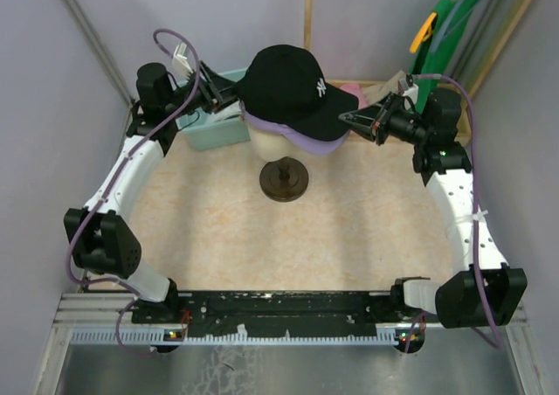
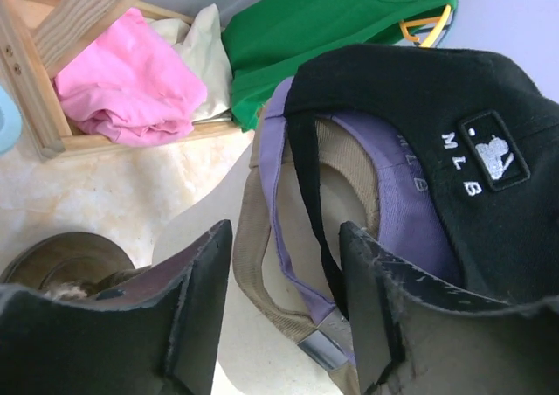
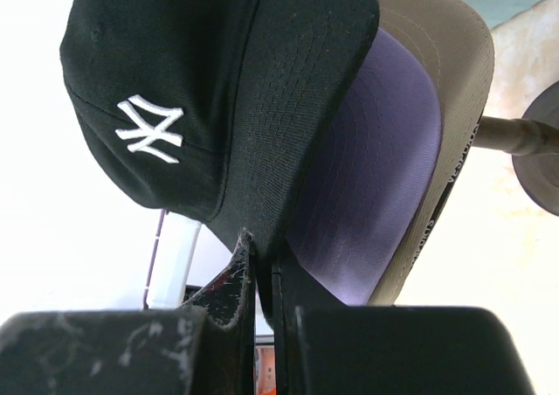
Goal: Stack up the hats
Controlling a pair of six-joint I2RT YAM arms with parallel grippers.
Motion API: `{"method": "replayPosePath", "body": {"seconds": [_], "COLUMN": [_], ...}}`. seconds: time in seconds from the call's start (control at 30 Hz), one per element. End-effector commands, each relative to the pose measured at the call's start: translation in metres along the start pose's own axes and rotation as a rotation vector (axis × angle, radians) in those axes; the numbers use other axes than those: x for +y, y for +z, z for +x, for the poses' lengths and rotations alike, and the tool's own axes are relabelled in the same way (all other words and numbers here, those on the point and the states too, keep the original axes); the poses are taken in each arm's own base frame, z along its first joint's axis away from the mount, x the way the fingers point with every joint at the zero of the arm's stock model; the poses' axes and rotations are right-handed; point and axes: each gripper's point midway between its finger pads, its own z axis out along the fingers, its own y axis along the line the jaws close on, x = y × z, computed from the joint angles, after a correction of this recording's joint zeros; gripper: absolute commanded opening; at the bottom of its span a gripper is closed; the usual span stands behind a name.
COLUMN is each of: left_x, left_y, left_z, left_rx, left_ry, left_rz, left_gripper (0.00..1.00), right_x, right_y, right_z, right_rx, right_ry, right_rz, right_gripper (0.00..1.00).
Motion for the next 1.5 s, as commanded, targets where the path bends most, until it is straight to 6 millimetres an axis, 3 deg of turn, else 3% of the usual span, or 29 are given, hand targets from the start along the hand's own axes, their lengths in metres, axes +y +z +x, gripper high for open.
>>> {"method": "replayPosePath", "body": {"seconds": [0.0,0.17,0.43,0.7,0.83,1.0,1.17,1.47], "left_x": [-0.009,-0.002,0.023,0.074,0.095,0.113,0.135,0.131], "left_y": [0.008,0.006,-0.01,-0.034,-0.035,-0.025,-0.014,-0.009], "left_z": [0.017,0.031,0.067,0.131,0.152,0.17,0.185,0.193], "left_rx": [0.053,0.078,0.125,0.242,0.287,0.331,0.377,0.398], "left_ry": [0.023,0.006,-0.033,-0.109,-0.152,-0.171,-0.197,-0.197], "left_rz": [0.048,0.041,-0.014,-0.132,-0.172,-0.196,-0.212,-0.2], "left_gripper": [0.51,0.28,0.03,0.0,0.0,0.0,0.0,0.0], "right_x": [-0.028,-0.046,-0.071,-0.079,-0.077,-0.087,-0.096,-0.108], "right_y": [0.003,0.001,-0.003,-0.001,0.005,0.019,0.031,0.025], "right_z": [0.009,0.01,0.01,0.007,-0.006,-0.03,-0.042,-0.025], "right_rx": [0.034,0.033,0.03,0.023,0.009,0.007,0.025,0.047], "right_ry": [0.04,0.035,0.052,0.063,0.058,0.059,0.068,0.08], "right_rz": [0.079,0.128,0.176,0.199,0.2,0.22,0.212,0.222], "right_gripper": [0.0,0.0,0.0,0.0,0.0,0.0,0.0,0.0]}}
